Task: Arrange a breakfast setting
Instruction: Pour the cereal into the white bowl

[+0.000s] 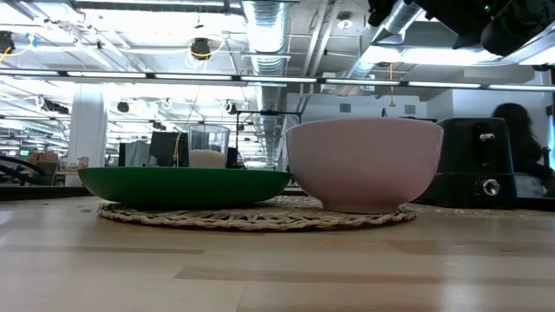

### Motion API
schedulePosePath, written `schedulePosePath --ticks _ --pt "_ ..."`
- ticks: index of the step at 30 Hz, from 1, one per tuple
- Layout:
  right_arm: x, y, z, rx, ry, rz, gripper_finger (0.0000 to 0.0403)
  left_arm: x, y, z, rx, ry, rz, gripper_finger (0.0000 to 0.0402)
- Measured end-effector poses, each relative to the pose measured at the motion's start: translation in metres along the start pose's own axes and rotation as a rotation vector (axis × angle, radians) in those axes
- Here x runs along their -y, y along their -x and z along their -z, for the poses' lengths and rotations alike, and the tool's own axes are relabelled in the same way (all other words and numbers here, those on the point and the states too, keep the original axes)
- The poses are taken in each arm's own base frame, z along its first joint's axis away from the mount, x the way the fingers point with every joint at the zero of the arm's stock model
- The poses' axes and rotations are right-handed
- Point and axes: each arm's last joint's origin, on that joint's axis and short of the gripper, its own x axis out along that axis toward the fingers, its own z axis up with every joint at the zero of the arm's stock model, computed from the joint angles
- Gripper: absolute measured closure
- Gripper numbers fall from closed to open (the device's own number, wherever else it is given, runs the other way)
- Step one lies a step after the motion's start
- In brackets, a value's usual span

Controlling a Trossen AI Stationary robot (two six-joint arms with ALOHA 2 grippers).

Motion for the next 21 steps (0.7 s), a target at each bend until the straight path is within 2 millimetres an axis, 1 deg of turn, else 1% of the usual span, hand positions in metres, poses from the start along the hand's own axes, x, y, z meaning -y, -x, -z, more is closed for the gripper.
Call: schedulePosePath --ticks 2,9,12,17,21 --pt "0.001 0.000 0.000 0.003 -0.003 0.019 0.0014 0.001 -0.001 0.002 -0.016 0.003 0.003 0.0401" --pt "0.001 0.000 0.001 0.003 -0.020 0.029 0.0014 0.006 -0.013 0.008 -0.071 -0.020 -0.036 0.0401" --pt "0.003 0.000 0.002 0.007 -0.056 0.082 0.0014 0.004 -0.017 0.012 -0.116 -0.037 -0.075 0.0401" --pt "0.007 0.001 0.004 -0.001 -0.096 0.146 0.0014 0.002 -0.018 0.016 -0.151 -0.050 -0.111 0.0401" --pt "0.008 0.001 0.003 0.004 -0.108 0.153 0.0014 0.001 -0.017 0.016 -0.150 -0.049 -0.122 0.0401"
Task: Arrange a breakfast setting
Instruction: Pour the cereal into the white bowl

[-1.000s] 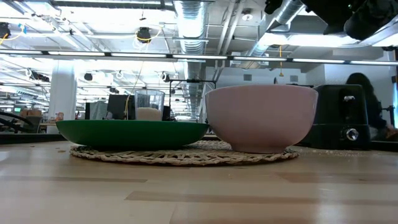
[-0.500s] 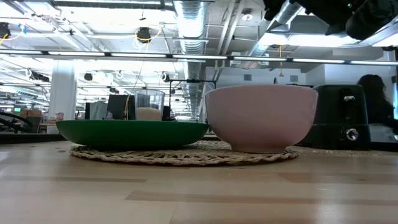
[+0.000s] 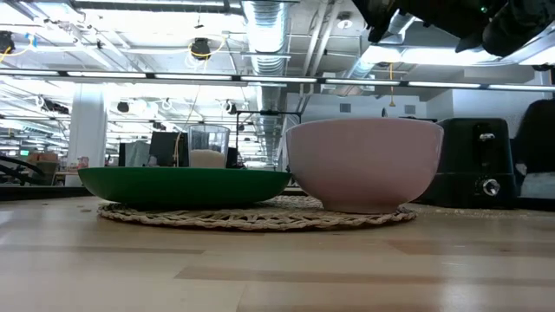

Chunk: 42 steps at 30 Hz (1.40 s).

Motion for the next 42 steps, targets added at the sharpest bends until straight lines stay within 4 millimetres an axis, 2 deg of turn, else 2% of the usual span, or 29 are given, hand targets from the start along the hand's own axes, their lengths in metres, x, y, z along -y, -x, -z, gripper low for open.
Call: schedulePosePath --ticks 12,19,27,36,42 --pt "0.001 0.000 0.002 -0.026 -0.013 0.001 0.0014 0.000 0.000 0.004 -0.029 -0.016 -0.031 0.0401" --pt "0.003 0.000 0.002 0.005 -0.008 0.068 0.0014 0.000 0.000 0.003 -0.020 0.002 -0.003 0.0401" --pt "0.000 0.000 -0.005 0.067 0.097 0.056 0.0014 0.000 0.000 -0.007 0.064 0.051 0.055 0.0401" --pt "0.001 0.001 -0.005 0.051 0.190 0.029 0.0014 0.001 0.000 -0.017 0.154 0.084 0.124 0.0401" --pt "0.000 0.000 -0.008 0.068 0.204 0.021 0.0014 0.000 -0.001 -0.020 0.174 0.097 0.129 0.0401"
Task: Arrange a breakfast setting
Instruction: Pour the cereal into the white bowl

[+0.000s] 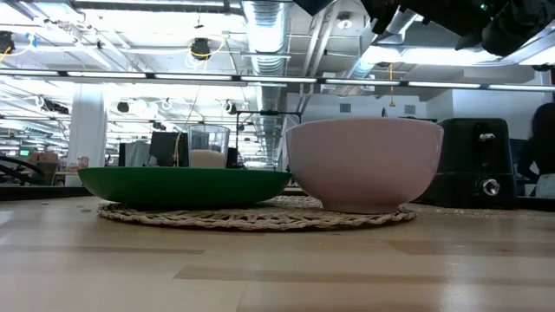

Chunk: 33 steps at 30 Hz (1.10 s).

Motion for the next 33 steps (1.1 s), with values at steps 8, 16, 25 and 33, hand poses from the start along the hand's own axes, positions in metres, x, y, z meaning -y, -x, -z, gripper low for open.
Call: schedulePosePath --ticks 8,16,25,33 --pt "0.001 -0.020 0.007 -0.001 0.032 -0.139 0.0014 -0.002 -0.002 0.000 0.010 0.023 0.024 0.0401" --pt "0.011 -0.033 0.017 0.060 0.059 -0.147 0.0017 -0.002 -0.001 0.001 0.002 0.031 0.024 0.0401" --pt "0.013 -0.034 0.024 0.090 0.063 -0.168 0.0050 -0.002 -0.002 0.001 0.003 0.036 0.035 0.0401" --pt "0.014 -0.033 0.019 0.083 0.071 -0.163 0.0067 -0.001 -0.002 0.001 -0.002 0.079 0.037 0.0393"
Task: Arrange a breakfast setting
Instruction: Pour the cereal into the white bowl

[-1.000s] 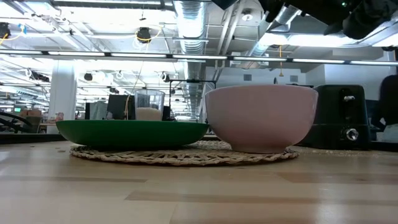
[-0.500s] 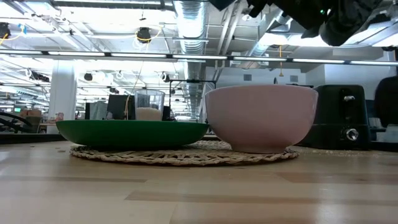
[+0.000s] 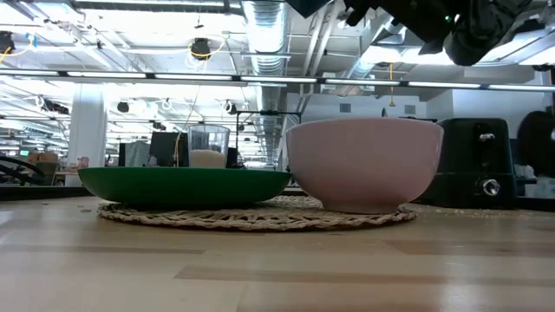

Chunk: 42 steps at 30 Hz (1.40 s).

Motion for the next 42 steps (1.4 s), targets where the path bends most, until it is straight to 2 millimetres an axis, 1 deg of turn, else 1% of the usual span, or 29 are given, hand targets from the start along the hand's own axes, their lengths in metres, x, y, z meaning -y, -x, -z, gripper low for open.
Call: schedulePosePath --ticks 4,9,13,16,20,24,29,33,42 --pt "-0.001 0.004 -0.006 -0.018 0.002 0.008 0.0069 0.001 -0.001 0.001 -0.005 0.019 0.007 0.0366" --pt "-0.004 0.010 -0.018 -0.056 0.019 0.021 0.0070 0.003 -0.001 0.002 -0.004 0.044 0.064 0.0301" --pt "-0.011 0.022 -0.026 -0.083 0.039 0.026 0.0071 0.007 -0.001 0.002 0.002 0.044 0.178 0.0254" --pt "-0.016 0.034 -0.034 -0.111 0.035 0.036 0.0073 0.010 -0.001 0.003 0.004 0.042 0.237 0.0234" --pt "-0.022 0.050 -0.043 -0.164 0.037 0.071 0.0075 0.006 0.003 0.003 0.015 0.044 0.233 0.0228" --pt "-0.029 0.059 -0.052 -0.234 0.035 0.096 0.0076 0.005 0.003 0.001 0.030 0.028 0.208 0.0228" --pt "-0.036 0.070 -0.064 -0.276 0.030 0.108 0.0076 0.003 0.004 -0.001 0.051 0.014 0.178 0.0227" --pt "-0.044 0.084 -0.074 -0.321 0.033 0.129 0.0077 0.001 0.006 -0.001 0.054 0.022 0.174 0.0227" --pt "-0.068 0.119 -0.102 -0.335 0.031 0.157 0.0077 -0.008 0.021 -0.001 0.086 0.068 0.197 0.0228"
